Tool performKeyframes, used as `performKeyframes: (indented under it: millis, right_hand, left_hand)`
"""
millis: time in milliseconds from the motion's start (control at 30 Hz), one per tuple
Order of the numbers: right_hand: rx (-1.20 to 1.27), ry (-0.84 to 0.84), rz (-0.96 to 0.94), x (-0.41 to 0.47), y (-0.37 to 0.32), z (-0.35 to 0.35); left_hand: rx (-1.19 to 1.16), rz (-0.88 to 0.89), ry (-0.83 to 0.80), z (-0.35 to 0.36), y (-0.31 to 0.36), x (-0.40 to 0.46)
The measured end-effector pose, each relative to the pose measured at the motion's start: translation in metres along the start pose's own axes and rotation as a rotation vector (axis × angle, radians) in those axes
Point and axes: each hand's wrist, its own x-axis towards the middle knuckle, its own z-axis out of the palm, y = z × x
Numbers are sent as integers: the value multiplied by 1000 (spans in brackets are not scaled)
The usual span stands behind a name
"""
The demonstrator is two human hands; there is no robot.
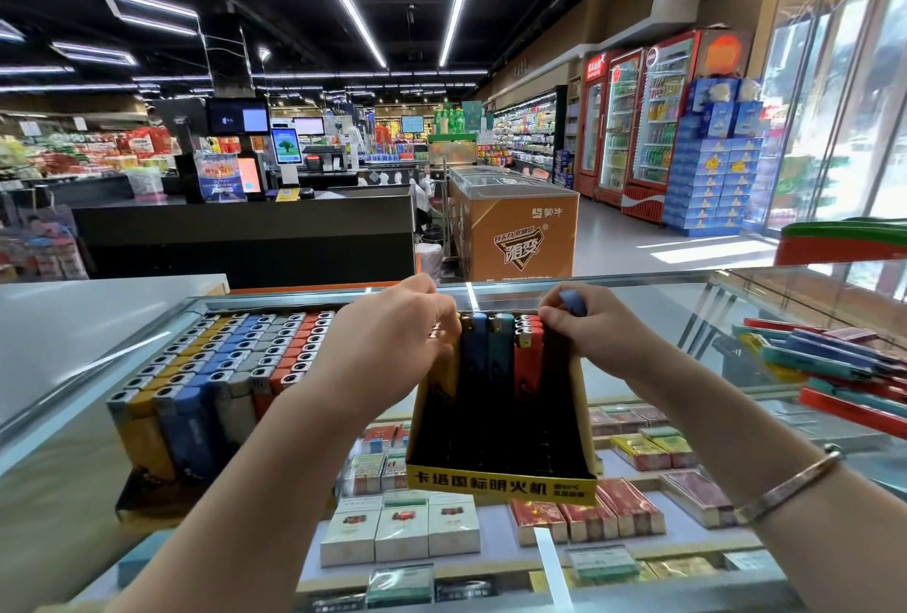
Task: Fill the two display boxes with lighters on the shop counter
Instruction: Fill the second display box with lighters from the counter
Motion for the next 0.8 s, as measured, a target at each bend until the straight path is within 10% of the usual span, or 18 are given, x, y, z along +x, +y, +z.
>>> performKeyframes:
  millis: [800]
  right_hand:
    - [259,194,-66,-6,-26,8]
  left_hand:
    - [-126,162,165,8,31,-3]
